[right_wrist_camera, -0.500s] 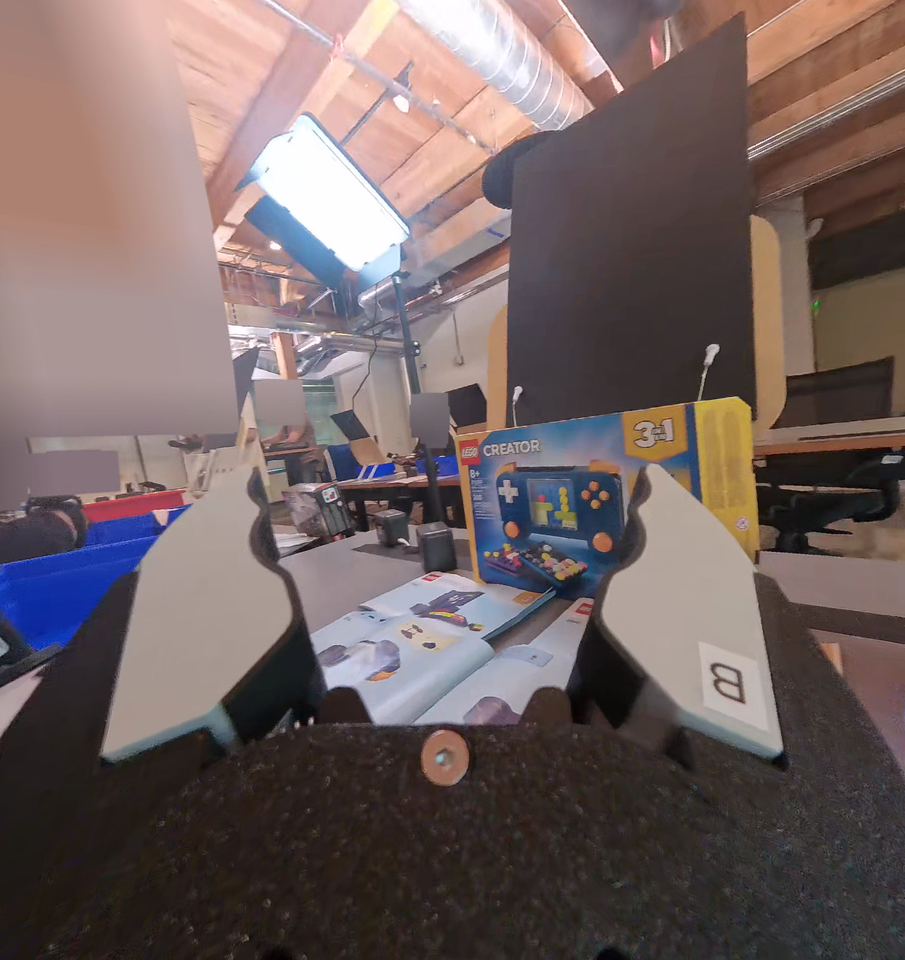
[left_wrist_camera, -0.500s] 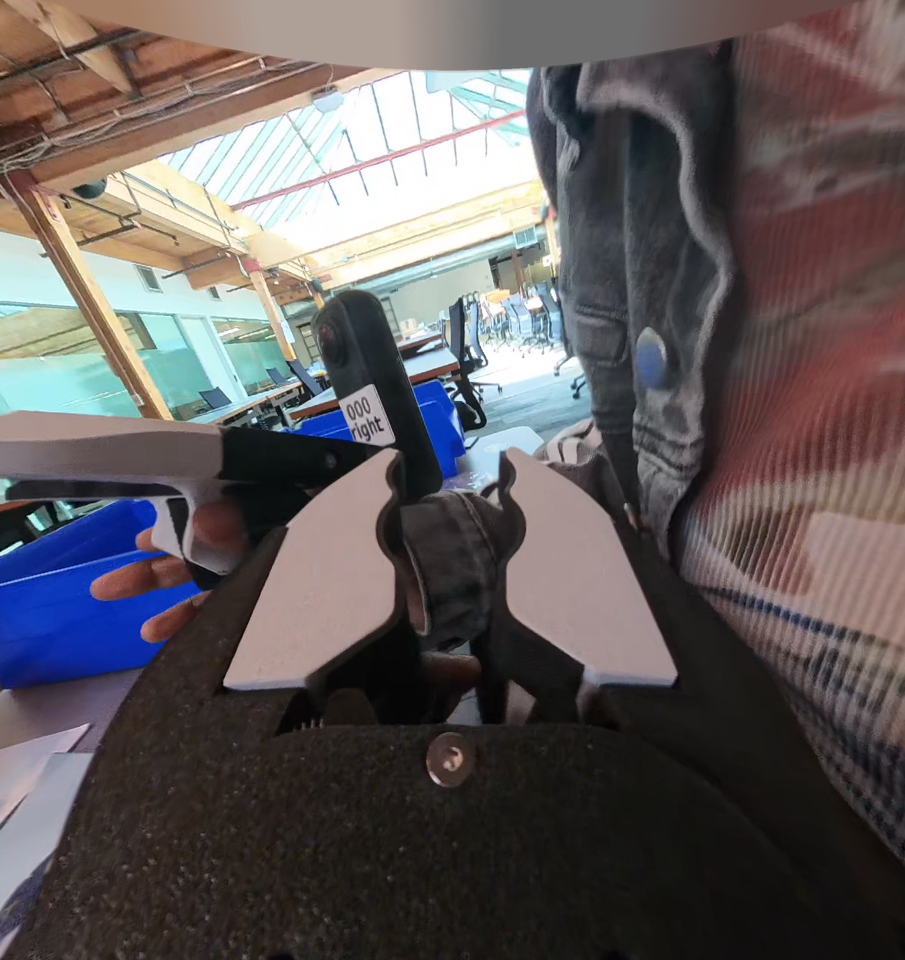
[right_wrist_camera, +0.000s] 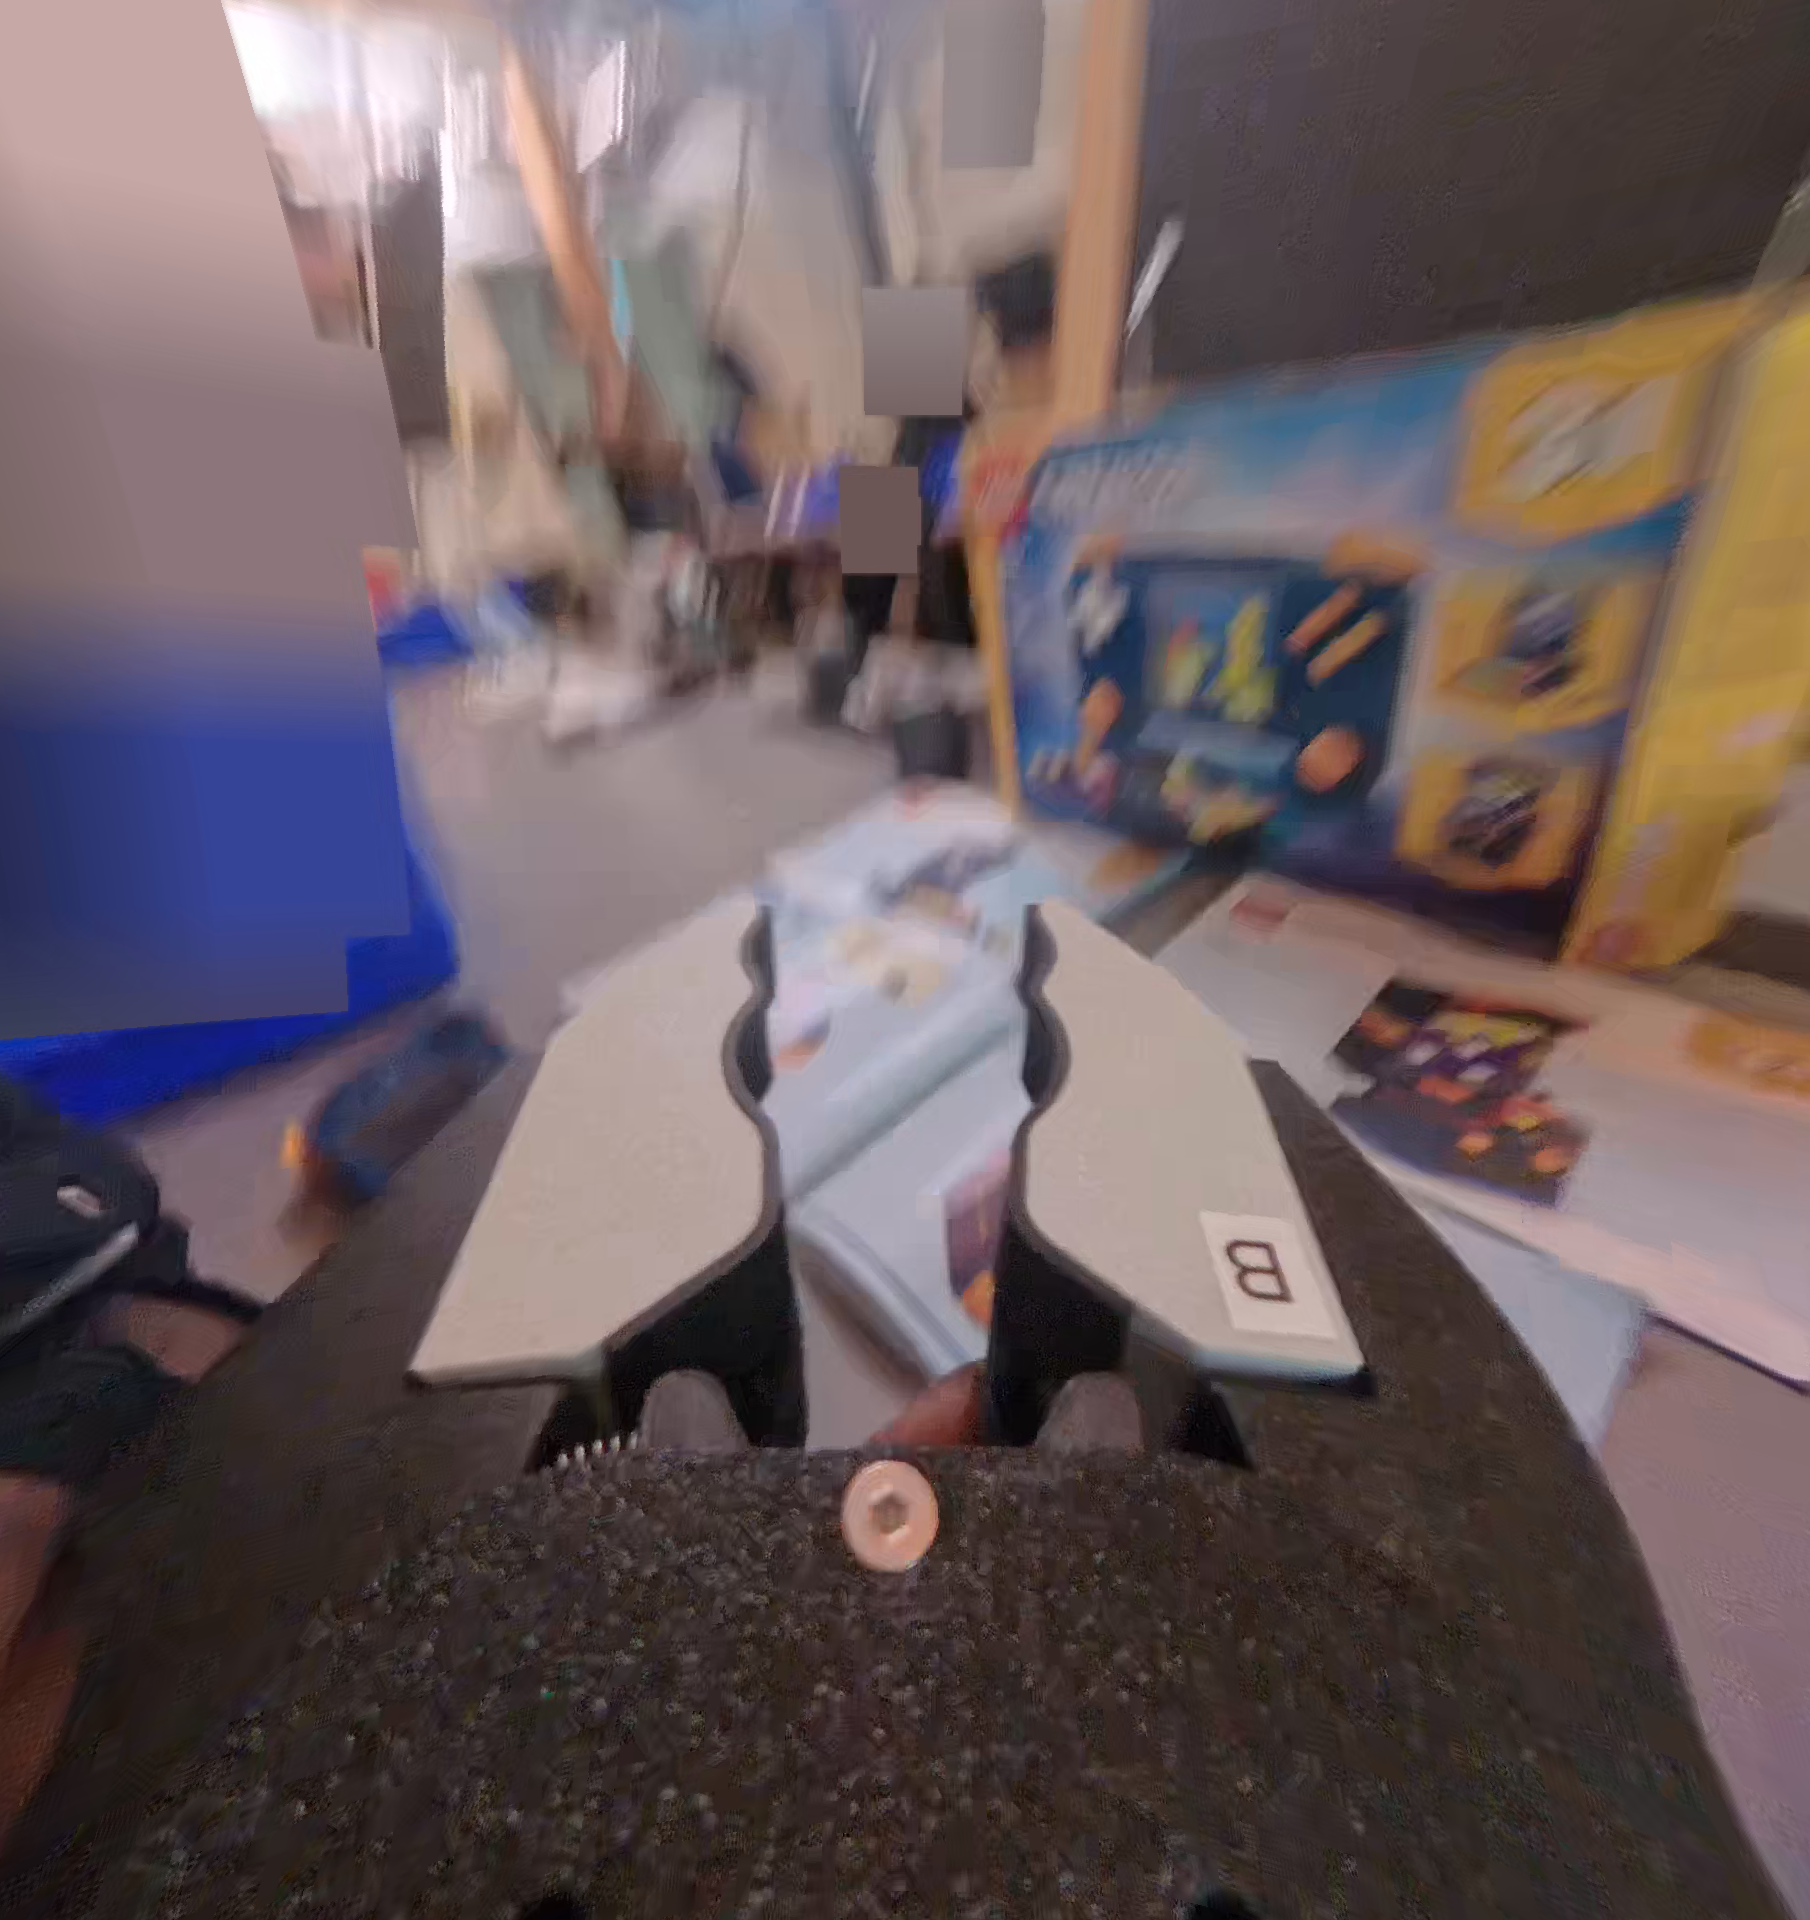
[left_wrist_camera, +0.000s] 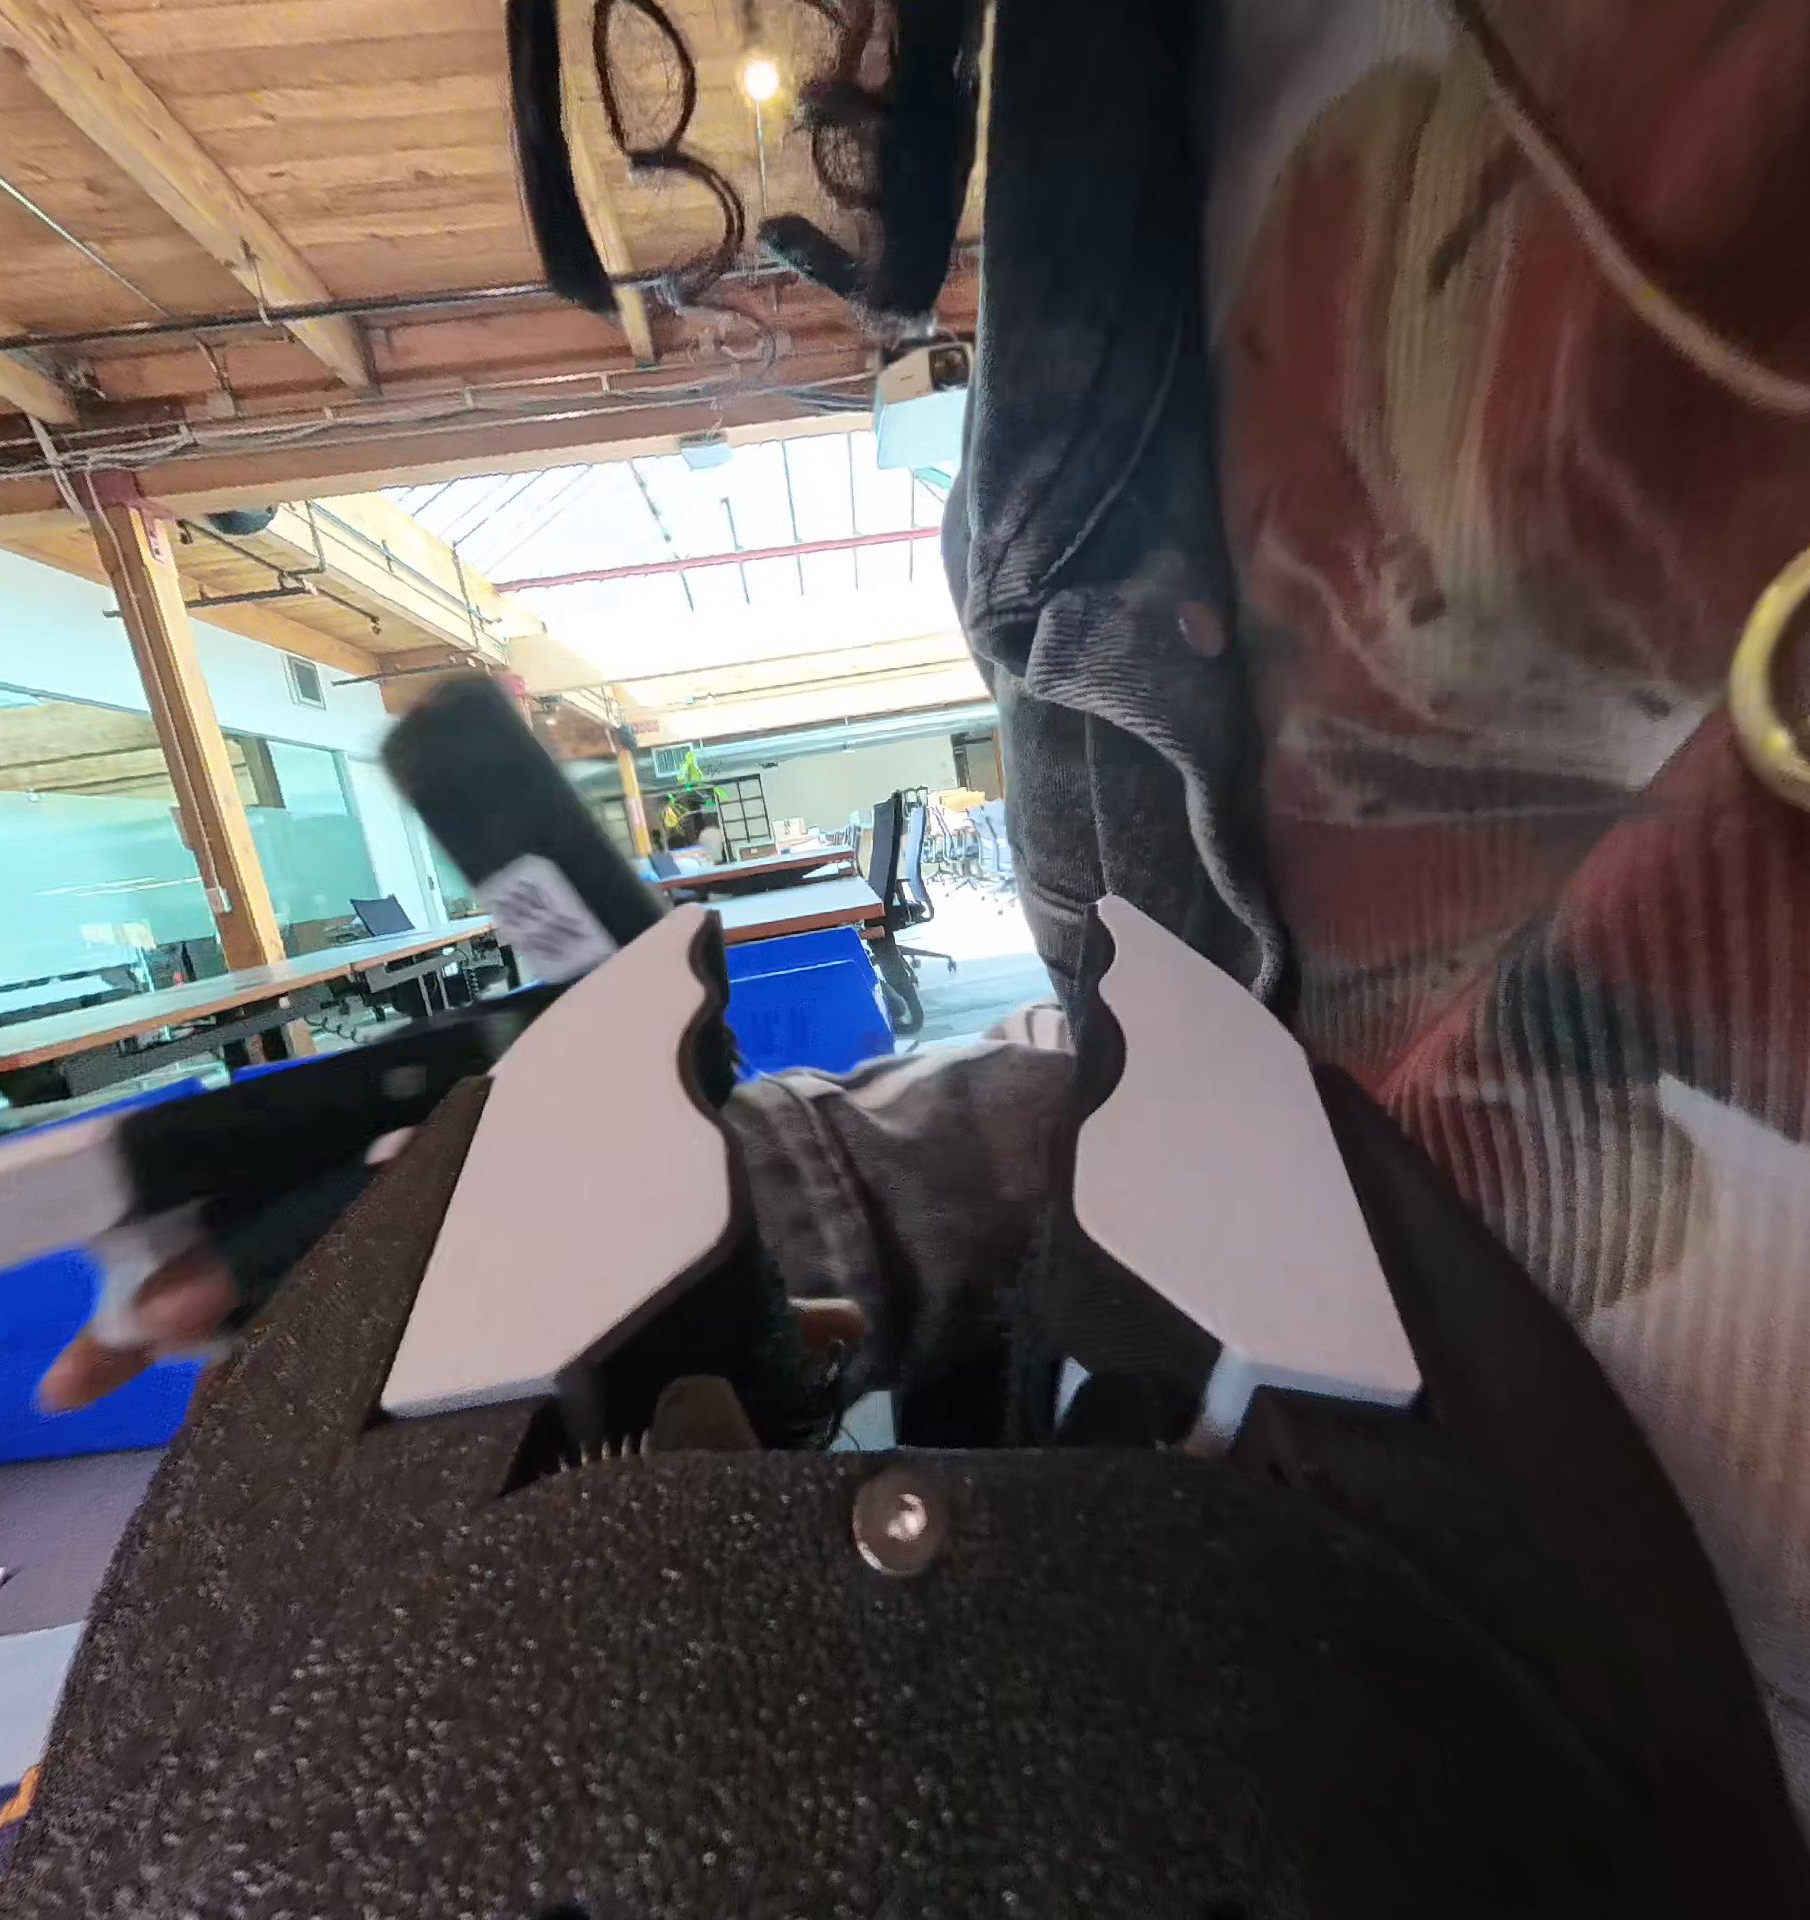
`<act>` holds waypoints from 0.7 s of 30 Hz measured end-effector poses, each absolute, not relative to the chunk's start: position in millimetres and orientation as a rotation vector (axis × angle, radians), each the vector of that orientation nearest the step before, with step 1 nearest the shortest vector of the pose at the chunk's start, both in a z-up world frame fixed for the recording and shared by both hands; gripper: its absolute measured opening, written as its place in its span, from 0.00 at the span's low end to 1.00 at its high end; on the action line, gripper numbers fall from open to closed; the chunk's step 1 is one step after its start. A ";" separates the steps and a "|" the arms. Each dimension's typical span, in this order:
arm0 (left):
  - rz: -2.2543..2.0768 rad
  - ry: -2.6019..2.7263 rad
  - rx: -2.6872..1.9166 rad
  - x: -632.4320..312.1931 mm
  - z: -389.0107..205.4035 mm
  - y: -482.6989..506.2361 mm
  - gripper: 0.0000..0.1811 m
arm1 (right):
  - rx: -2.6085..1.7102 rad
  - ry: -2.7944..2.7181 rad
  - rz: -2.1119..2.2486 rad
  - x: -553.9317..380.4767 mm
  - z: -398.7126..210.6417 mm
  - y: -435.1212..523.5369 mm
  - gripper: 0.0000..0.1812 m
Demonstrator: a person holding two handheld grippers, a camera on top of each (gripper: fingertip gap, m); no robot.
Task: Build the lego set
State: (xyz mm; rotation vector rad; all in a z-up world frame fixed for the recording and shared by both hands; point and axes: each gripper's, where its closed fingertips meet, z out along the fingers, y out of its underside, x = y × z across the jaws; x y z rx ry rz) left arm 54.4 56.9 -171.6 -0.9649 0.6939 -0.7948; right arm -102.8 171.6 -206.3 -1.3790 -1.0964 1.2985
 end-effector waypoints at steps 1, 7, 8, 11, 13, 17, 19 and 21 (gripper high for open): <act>-0.799 0.688 -0.956 53.4 -170.1 56.0 0.35 | -1.471 -1.309 1.239 -117.7 -223.9 162.9 0.19; -0.858 0.648 -0.952 48.1 -166.3 55.6 0.31 | -1.566 -1.889 0.818 -170.3 -311.1 139.7 0.05; -0.860 0.646 -0.954 47.9 -166.4 55.8 0.31 | -1.564 -1.950 0.705 -167.0 -326.3 139.7 0.05; -0.863 0.654 -0.961 49.5 -168.0 55.7 0.31 | -1.488 -1.994 0.545 -156.4 -336.8 149.9 0.03; -0.858 0.666 -0.964 51.1 -169.2 55.4 0.30 | -1.505 -2.005 0.551 -149.0 -337.1 155.1 0.03; -0.854 0.674 -0.972 52.3 -170.9 55.7 0.30 | -1.538 -2.015 0.571 -137.7 -337.3 165.3 0.03; -0.857 0.677 -0.974 52.8 -171.3 55.5 0.30 | -1.557 -2.019 0.581 -134.6 -337.5 167.5 0.03; -0.854 0.681 -0.975 53.3 -171.7 55.5 0.30 | -1.559 -2.018 0.582 -132.9 -337.3 169.2 0.03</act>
